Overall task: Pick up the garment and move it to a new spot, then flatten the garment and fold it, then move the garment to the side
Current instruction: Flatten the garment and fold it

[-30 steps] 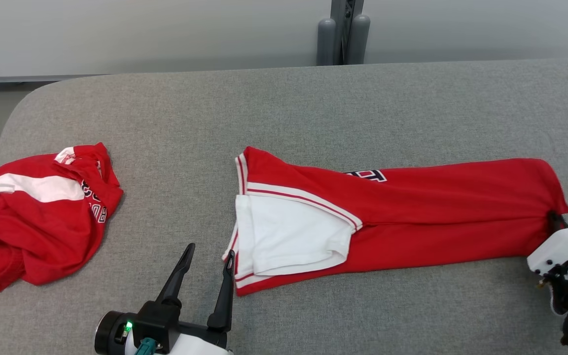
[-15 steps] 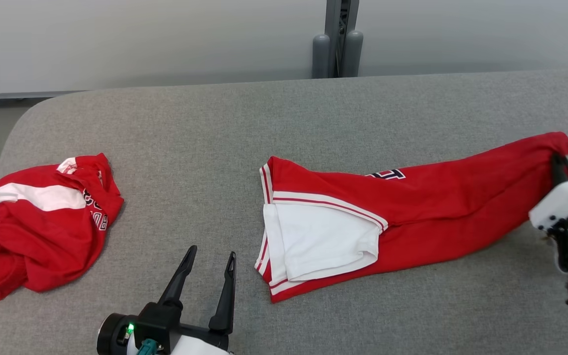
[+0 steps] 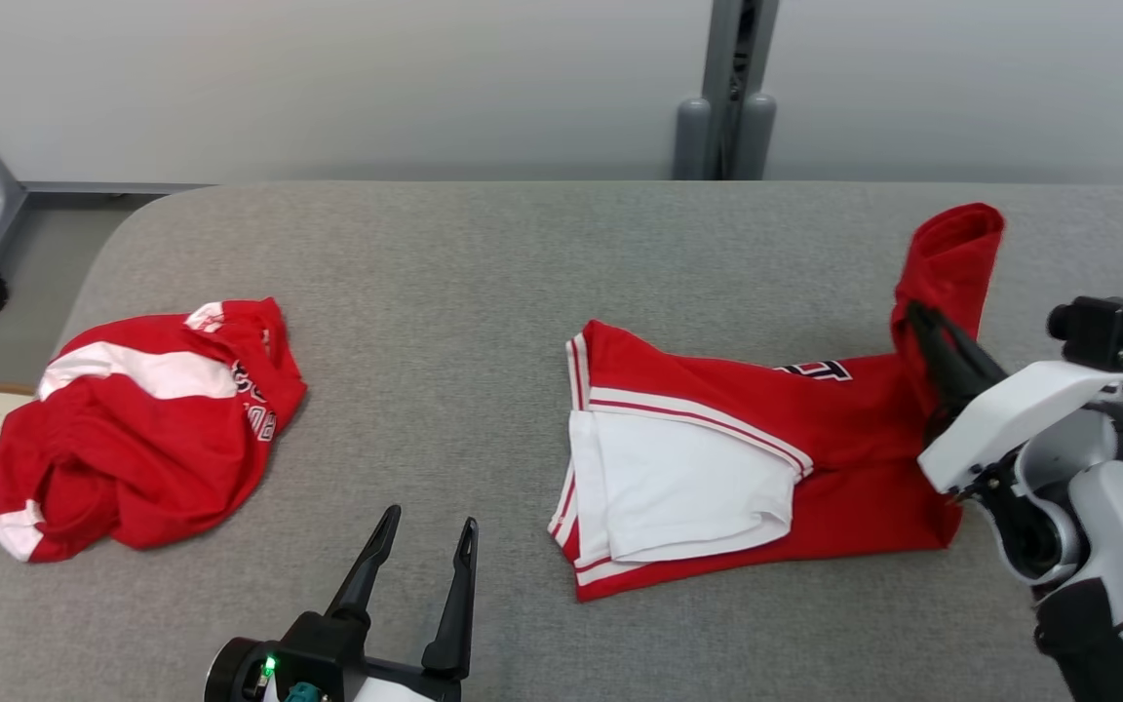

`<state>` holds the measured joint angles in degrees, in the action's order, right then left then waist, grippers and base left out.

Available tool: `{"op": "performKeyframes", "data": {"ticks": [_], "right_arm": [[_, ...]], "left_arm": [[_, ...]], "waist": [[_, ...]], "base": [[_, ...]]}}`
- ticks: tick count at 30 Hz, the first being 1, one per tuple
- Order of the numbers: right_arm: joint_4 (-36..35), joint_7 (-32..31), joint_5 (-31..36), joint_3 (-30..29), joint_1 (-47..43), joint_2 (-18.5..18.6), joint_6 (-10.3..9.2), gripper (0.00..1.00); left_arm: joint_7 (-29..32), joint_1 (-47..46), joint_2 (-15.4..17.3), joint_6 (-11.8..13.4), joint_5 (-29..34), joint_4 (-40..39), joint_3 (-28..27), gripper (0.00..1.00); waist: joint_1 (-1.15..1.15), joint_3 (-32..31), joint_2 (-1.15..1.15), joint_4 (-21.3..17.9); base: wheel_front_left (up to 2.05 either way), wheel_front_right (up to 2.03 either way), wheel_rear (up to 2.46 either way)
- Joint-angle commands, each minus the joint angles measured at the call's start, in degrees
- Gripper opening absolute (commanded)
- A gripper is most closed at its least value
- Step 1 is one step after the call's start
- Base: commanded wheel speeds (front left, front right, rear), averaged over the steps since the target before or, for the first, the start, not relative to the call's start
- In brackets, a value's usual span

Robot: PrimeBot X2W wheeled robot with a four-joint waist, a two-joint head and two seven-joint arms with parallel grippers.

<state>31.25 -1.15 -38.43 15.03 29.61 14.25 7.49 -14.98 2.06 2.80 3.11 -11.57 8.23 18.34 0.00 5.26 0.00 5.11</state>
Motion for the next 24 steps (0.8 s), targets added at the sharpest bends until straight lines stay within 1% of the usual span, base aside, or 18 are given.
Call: {"op": "performKeyframes", "data": {"ticks": [1,3,5,10,14,21,24], "right_arm": [[-0.9,-0.5,-0.2,0.2,-1.0,-0.3,0.0,0.0],[-4.3,-1.9,0.4,0.7,-2.7,-1.6,0.0,0.0],[-5.9,-2.5,0.9,0.5,-4.0,-3.1,0.0,0.0],[-6.8,-3.8,3.1,0.0,-6.5,-6.8,0.0,0.0],[-5.0,-4.3,4.4,-0.1,-7.6,-9.5,0.0,0.0],[2.0,-2.8,7.3,-0.4,-6.8,-11.2,0.0,0.0],[4.5,-1.5,4.7,1.8,-6.3,-11.3,0.0,0.0]], "left_arm": [[-0.3,0.3,0.2,0.3,-0.3,0.1,-0.1,1.0],[-0.3,0.4,0.2,0.4,-0.3,0.0,0.0,1.0],[-0.3,0.5,0.2,0.4,-0.4,-0.1,0.2,1.0],[-0.2,0.9,0.2,0.0,-0.2,0.4,0.4,1.0],[-0.3,0.9,0.2,-0.3,0.3,0.7,0.2,1.0],[-0.3,0.9,0.2,-0.7,0.1,1.4,1.0,1.0],[-0.3,0.6,0.2,-1.0,-0.1,1.8,1.4,1.0]], "waist": [[0.0,-0.2,0.0,0.9],[0.0,-0.4,0.0,2.7],[0.0,-0.7,0.0,4.0],[0.0,-1.3,0.0,7.0],[0.0,-1.5,0.0,8.7],[0.0,-1.8,0.0,10.9],[0.0,-2.0,0.0,11.9]], "base": [[0.0,0.0,0.0],[0.0,0.0,0.0],[0.0,0.0,0.0],[0.0,0.0,0.0],[0.0,0.0,0.0],[0.0,0.0,0.0],[0.0,0.0,0.0]]}}
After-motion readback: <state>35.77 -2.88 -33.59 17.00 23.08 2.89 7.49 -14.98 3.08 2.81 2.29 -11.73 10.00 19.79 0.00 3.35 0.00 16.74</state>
